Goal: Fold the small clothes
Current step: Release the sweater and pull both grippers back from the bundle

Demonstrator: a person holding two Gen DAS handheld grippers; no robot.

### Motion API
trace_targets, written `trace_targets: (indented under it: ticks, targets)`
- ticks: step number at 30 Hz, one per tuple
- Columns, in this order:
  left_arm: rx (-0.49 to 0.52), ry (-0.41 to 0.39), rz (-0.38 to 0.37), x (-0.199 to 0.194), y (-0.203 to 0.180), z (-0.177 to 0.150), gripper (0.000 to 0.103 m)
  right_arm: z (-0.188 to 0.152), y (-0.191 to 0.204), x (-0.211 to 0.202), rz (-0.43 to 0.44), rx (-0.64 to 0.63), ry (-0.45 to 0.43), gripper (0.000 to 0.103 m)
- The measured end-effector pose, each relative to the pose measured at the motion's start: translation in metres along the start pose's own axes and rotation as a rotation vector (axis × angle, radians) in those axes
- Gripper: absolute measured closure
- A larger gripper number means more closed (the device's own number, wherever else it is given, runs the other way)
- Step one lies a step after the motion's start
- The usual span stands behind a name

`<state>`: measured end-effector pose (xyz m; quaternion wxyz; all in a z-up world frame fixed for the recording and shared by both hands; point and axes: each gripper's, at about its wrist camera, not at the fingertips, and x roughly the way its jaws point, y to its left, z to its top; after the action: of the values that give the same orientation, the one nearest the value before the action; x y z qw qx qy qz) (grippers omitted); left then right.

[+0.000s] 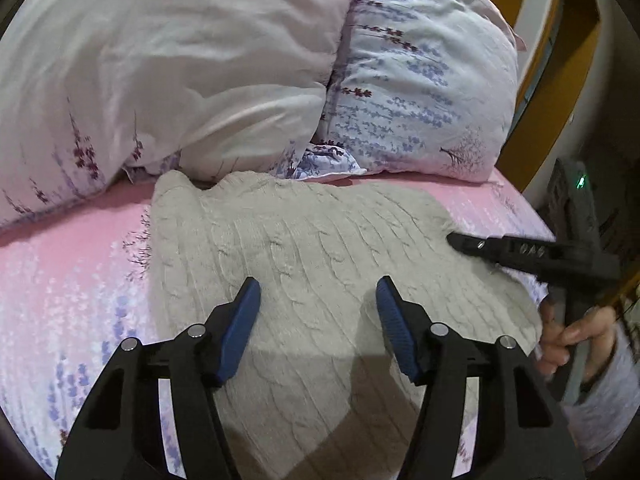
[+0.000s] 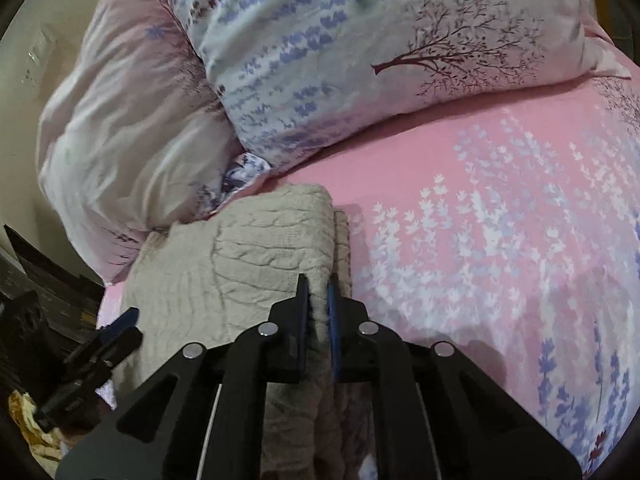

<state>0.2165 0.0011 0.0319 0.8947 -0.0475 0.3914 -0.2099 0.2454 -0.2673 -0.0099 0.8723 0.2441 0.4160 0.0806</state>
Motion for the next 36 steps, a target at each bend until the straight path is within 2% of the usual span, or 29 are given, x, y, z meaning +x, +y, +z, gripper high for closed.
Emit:
trace_targets:
  ticks: [2, 5, 6, 10, 13, 14, 15, 17, 20, 22, 24, 25, 28, 30, 32, 34, 36]
  targets:
    - [-0.008, 0.005, 0.005, -0.001, 0.0, 0.002, 0.041, 0.001, 0.002, 0.0, 0.002, -0.003, 0.01, 0.092]
    - [-0.013, -0.014, -0.003, -0.018, -0.004, -0.007, 0.041, -0.009, -0.003, -0.024, 0.063, 0.036, -0.004, 0.073]
    - [-0.012, -0.023, -0.01, -0.027, -0.003, -0.013, 0.041, -0.014, -0.003, -0.033, 0.082, 0.038, -0.013, 0.071]
    - [0.017, -0.064, -0.003, -0.055, -0.007, -0.038, 0.041, -0.049, -0.004, -0.075, 0.18, 0.024, -0.021, 0.07]
    - [0.057, -0.053, 0.012, -0.057, -0.015, -0.051, 0.041, -0.07, 0.007, -0.082, 0.191, -0.024, 0.008, 0.07]
    - [0.062, -0.036, 0.01, -0.052, -0.018, -0.054, 0.041, -0.076, 0.012, -0.078, 0.179, -0.047, 0.023, 0.071]
    - [0.061, -0.024, 0.014, -0.047, -0.019, -0.056, 0.041, -0.08, 0.017, -0.071, 0.144, -0.072, 0.042, 0.078]
    - [0.077, -0.012, 0.038, -0.037, -0.022, -0.059, 0.041, -0.084, 0.028, -0.052, 0.038, -0.1, 0.078, 0.086]
    - [0.098, -0.027, 0.07, -0.04, -0.027, -0.064, 0.041, -0.086, 0.035, -0.05, -0.011, -0.12, 0.061, 0.086]
    - [0.071, -0.047, 0.058, -0.057, -0.024, -0.068, 0.039, -0.089, 0.042, -0.068, -0.042, -0.155, -0.007, 0.079]
    - [0.056, -0.077, 0.114, -0.074, -0.02, -0.075, 0.026, -0.096, 0.055, -0.093, -0.075, -0.23, -0.119, 0.056]
    - [0.051, -0.091, 0.144, -0.08, -0.019, -0.078, 0.02, -0.098, 0.06, -0.099, -0.069, -0.257, -0.147, 0.052]
    - [0.004, -0.089, 0.159, -0.088, -0.014, -0.088, 0.019, -0.106, 0.076, -0.098, -0.063, -0.339, -0.153, 0.051]
    - [-0.01, -0.077, 0.159, -0.089, -0.015, -0.095, 0.019, -0.112, 0.085, -0.086, -0.102, -0.392, -0.132, 0.052]
    - [-0.011, -0.062, 0.179, -0.088, -0.016, -0.102, 0.018, -0.12, 0.096, -0.073, -0.175, -0.464, -0.137, 0.052]
    - [-0.029, -0.046, 0.186, -0.087, -0.014, -0.107, 0.014, -0.122, 0.097, -0.057, -0.245, -0.488, -0.105, 0.053]
    - [-0.046, -0.033, 0.195, -0.087, -0.012, -0.112, 0.011, -0.125, 0.087, -0.048, -0.278, -0.475, -0.064, 0.053]
